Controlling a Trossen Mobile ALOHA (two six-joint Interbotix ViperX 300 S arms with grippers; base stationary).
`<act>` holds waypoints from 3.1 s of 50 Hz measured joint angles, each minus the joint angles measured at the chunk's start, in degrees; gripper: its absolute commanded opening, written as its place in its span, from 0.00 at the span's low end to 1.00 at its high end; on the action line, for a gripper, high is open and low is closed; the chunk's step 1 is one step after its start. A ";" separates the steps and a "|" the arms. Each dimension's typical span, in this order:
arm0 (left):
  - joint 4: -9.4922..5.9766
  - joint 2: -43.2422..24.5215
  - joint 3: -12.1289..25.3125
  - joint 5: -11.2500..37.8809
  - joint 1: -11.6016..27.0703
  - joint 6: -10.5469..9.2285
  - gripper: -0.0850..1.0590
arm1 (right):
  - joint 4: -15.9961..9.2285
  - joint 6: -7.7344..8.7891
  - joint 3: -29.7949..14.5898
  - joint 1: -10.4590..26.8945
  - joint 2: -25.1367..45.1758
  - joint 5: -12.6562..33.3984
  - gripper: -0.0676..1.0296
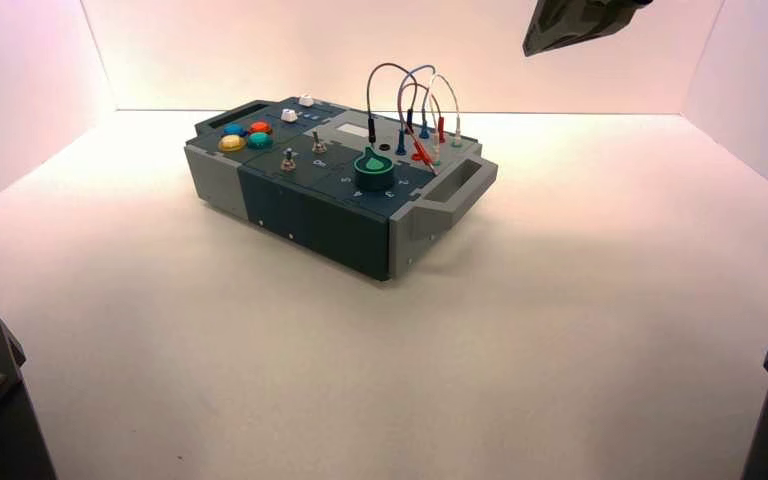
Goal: Open left gripper.
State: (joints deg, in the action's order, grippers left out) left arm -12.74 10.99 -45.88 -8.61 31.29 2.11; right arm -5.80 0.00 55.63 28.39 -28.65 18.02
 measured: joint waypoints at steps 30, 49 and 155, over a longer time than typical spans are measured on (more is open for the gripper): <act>0.09 -0.62 0.00 0.00 0.00 0.09 0.05 | 0.00 -0.09 0.00 0.00 0.00 0.00 0.04; 0.18 -0.62 -0.09 0.18 0.00 0.44 0.05 | 0.00 -0.18 0.00 -0.09 0.00 0.00 0.04; 0.79 -6.33 2.29 0.35 0.00 4.66 0.90 | -0.09 -0.35 0.00 -0.09 -3.69 -0.70 0.04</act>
State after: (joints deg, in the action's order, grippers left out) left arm -11.95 4.66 -43.59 -8.26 31.29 6.77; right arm -5.89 -0.35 55.63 28.30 -32.34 17.31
